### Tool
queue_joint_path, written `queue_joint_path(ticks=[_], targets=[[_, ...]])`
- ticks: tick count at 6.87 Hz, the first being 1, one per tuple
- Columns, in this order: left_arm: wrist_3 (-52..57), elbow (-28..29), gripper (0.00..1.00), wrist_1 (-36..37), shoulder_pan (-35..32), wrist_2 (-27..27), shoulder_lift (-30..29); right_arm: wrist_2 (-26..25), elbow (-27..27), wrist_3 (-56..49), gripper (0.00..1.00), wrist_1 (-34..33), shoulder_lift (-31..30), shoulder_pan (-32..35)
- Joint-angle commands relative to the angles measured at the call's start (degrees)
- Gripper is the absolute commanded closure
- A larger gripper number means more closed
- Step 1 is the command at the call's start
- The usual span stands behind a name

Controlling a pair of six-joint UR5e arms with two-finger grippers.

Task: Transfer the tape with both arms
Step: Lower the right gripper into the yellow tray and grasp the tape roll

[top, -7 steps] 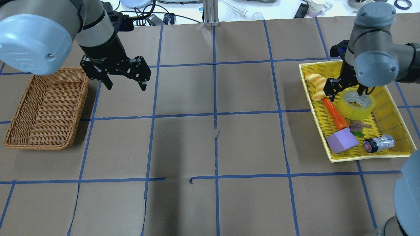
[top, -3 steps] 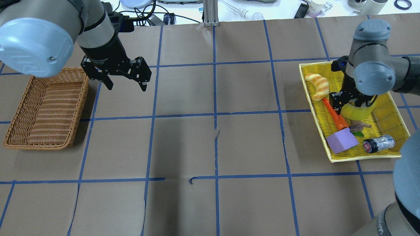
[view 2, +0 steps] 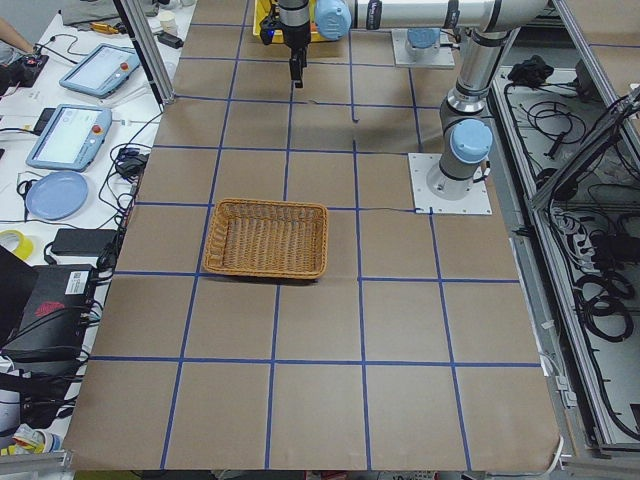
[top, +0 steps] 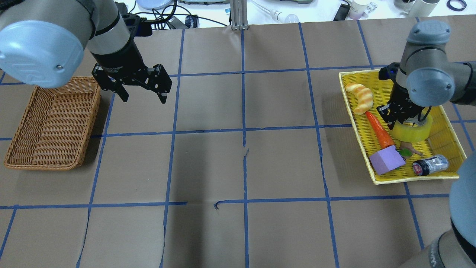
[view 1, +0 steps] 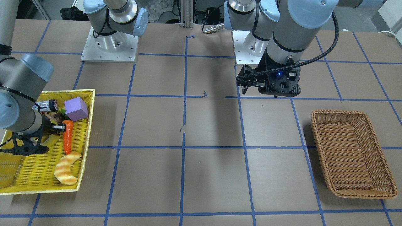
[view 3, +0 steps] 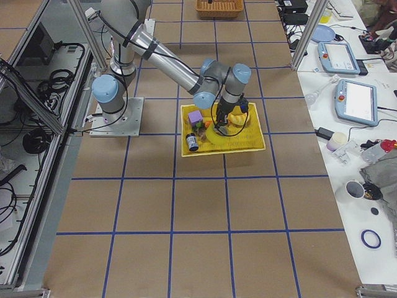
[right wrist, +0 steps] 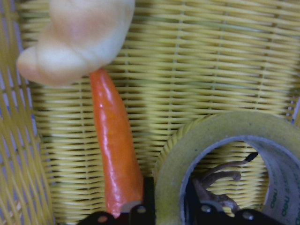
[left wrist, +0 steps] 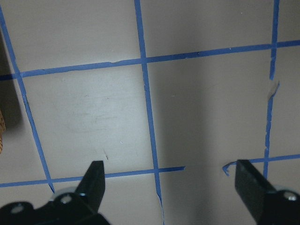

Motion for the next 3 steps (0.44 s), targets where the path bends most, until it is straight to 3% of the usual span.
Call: queue_joint_path(ticks=[1,3], targets=[[0.0,0.0,0.0,0.1,0.0,-0.1,-0.1,1.3,-4.6,1.0,1.0,5.6,-2.2,0.2],[0.1,0.1,0.0,0.1,0.0,-0.1,-0.1,4.4,-12.8,3.5,1.0,13.2,-3.0,1.9]])
